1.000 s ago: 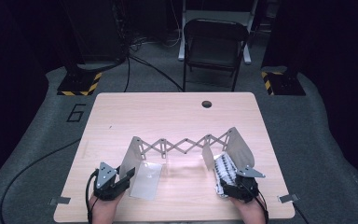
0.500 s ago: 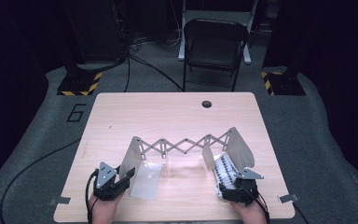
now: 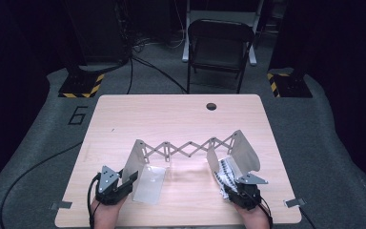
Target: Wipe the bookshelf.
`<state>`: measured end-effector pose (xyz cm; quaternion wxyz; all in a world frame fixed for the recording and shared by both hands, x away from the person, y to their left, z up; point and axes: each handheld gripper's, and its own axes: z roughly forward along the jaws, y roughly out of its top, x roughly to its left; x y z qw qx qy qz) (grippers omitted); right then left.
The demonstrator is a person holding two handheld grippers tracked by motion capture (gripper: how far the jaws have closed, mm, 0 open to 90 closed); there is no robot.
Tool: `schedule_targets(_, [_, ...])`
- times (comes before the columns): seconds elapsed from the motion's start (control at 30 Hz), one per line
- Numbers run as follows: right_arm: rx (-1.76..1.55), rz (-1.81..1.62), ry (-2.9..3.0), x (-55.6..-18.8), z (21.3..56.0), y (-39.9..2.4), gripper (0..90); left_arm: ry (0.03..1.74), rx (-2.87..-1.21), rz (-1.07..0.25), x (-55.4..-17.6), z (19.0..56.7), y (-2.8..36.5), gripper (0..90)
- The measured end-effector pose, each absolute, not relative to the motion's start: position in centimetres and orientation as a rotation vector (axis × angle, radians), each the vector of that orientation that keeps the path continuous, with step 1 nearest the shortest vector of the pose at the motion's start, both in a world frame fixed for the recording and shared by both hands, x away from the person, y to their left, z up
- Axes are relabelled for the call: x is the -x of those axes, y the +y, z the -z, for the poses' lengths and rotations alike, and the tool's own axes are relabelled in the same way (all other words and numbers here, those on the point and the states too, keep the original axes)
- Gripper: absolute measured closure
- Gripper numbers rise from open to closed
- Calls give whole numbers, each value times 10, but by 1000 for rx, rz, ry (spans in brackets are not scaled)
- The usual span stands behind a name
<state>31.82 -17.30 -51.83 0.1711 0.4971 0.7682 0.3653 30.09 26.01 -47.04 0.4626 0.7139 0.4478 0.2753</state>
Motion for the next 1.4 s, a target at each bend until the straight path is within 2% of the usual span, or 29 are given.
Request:
schedule_targets(0.27, [-1415,-1123,2025,-326,491,-166,655,1096,-1758,-678,-302,471,260,572])
schedule_targets(0.4, [-1313,-1216,1924,-327,452,-158,656,1098,-1758,-676,-302,471,260,571])
schedule_targets(0.5, [-1285,-1241,1916,-328,436,-157,652,1095,-1759,-675,-301,471,261,571])
schedule_targets(0.6, [-1297,-1185,1959,-332,444,-158,649,1097,-1759,-673,-301,471,260,572])
schedule_targets(0.77, [-1377,-1074,2059,-333,480,-159,648,1097,-1752,-680,-302,472,260,571])
schedule_targets(0.87, [-1382,-1041,2067,-333,488,-159,649,1097,-1760,-668,-302,472,260,571])
schedule_targets(1.0, [-1346,-1087,2021,-335,469,-158,647,1096,-1760,-672,-302,472,260,572])
schedule_targets(1.23, [-1198,-1280,1844,-322,409,-156,637,1098,-1759,-668,-301,472,260,570])
schedule_targets(1.33, [-1212,-1250,1881,-327,413,-157,628,1098,-1751,-672,-301,471,260,570])
schedule_targets(1.4, [-1273,-1218,1932,-333,430,-158,625,1097,-1764,-658,-301,470,261,570])
